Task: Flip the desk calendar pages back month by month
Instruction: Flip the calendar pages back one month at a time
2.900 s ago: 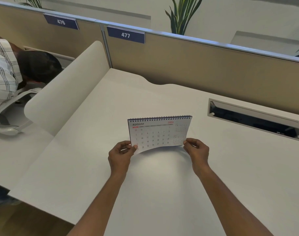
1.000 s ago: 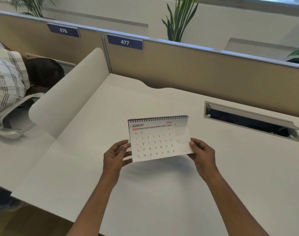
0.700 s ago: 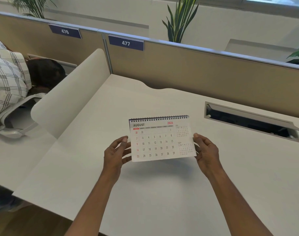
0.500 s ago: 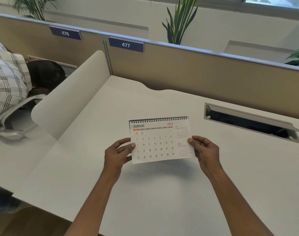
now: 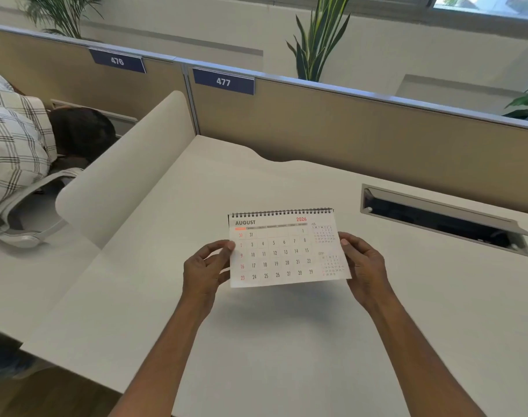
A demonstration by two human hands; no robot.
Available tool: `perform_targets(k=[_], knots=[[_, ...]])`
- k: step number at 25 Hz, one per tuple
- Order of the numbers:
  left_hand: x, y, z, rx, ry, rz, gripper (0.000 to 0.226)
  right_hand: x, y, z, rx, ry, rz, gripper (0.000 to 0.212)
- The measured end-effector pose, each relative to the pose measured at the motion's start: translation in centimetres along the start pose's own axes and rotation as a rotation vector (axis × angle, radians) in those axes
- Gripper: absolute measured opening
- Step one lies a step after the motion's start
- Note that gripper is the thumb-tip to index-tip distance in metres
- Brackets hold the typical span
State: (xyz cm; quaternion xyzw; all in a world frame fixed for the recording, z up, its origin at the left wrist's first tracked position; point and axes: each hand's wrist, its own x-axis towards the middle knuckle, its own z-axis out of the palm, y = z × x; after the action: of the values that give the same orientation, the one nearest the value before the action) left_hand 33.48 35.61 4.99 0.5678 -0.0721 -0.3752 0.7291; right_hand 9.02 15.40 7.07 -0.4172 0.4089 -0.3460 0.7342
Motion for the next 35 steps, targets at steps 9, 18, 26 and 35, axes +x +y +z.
perform_targets(k=[9, 18, 26, 35], knots=[[1.8, 1.9, 0.9, 0.102, -0.095, 0.205, 0.037, 1.2, -2.6, 1.7, 0.035, -0.085, -0.041, 0.041], [5.0, 4.7, 2.8, 0.244, 0.028, 0.269, 0.023, 4.4, -4.6, 3.7, -0.262, 0.013, -0.195, 0.01], [5.6, 4.2, 2.7, 0.234, 0.035, 0.266, 0.014, 6.0, -4.2, 4.1, -0.352, 0.099, -0.223, 0.014], [6.0, 3.8, 3.1, 0.221, 0.056, 0.253, 0.012, 6.6, -3.8, 4.7, -0.266, 0.097, -0.174, 0.021]])
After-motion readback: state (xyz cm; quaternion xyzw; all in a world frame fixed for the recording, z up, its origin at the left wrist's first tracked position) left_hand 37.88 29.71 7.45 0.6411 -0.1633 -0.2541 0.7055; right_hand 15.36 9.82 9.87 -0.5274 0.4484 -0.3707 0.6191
